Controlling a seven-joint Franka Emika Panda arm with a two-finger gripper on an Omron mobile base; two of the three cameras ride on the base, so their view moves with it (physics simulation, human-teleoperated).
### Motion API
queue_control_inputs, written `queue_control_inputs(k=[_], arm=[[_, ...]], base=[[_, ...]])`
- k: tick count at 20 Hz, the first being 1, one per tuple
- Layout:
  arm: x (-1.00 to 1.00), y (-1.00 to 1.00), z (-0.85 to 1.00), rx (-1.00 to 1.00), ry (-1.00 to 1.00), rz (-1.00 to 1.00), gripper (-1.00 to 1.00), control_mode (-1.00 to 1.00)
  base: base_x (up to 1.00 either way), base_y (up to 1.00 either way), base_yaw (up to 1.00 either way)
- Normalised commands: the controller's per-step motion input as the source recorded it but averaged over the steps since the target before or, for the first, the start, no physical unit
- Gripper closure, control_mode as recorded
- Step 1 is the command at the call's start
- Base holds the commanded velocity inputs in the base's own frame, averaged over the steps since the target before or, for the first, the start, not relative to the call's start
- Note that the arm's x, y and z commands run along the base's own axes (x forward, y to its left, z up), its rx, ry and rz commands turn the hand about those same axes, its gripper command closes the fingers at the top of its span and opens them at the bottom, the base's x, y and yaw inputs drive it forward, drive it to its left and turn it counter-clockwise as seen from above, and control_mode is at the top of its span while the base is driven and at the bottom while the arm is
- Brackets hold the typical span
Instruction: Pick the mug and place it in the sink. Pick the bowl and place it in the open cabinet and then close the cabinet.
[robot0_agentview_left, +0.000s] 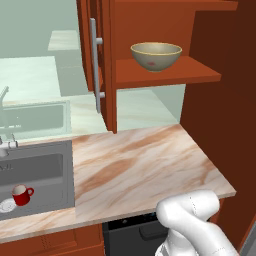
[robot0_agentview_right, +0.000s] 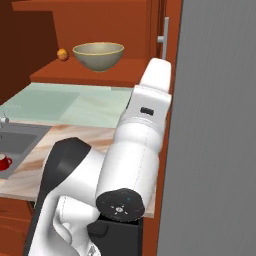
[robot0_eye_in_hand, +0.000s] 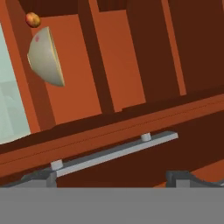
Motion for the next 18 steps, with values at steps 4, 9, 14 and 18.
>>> queue_control_inputs(k=[4, 9, 14, 18], arm=[[0.23, 0.0, 0.0, 0.0, -0.05, 0.04, -1.0, -1.0], [0.24, 0.0, -0.02, 0.0, -0.05, 0.04, -1.0, -1.0], [0.26, 0.0, -0.09, 0.0, -0.07, 0.03, -1.0, -1.0], [0.36, 0.0, -0.24, 0.0, -0.04, 0.02, -1.0, -1.0]], base=[[0.0, 0.0, 0.0], [0.0, 0.0, 0.0], [0.0, 0.0, 0.0], [0.0, 0.0, 0.0]])
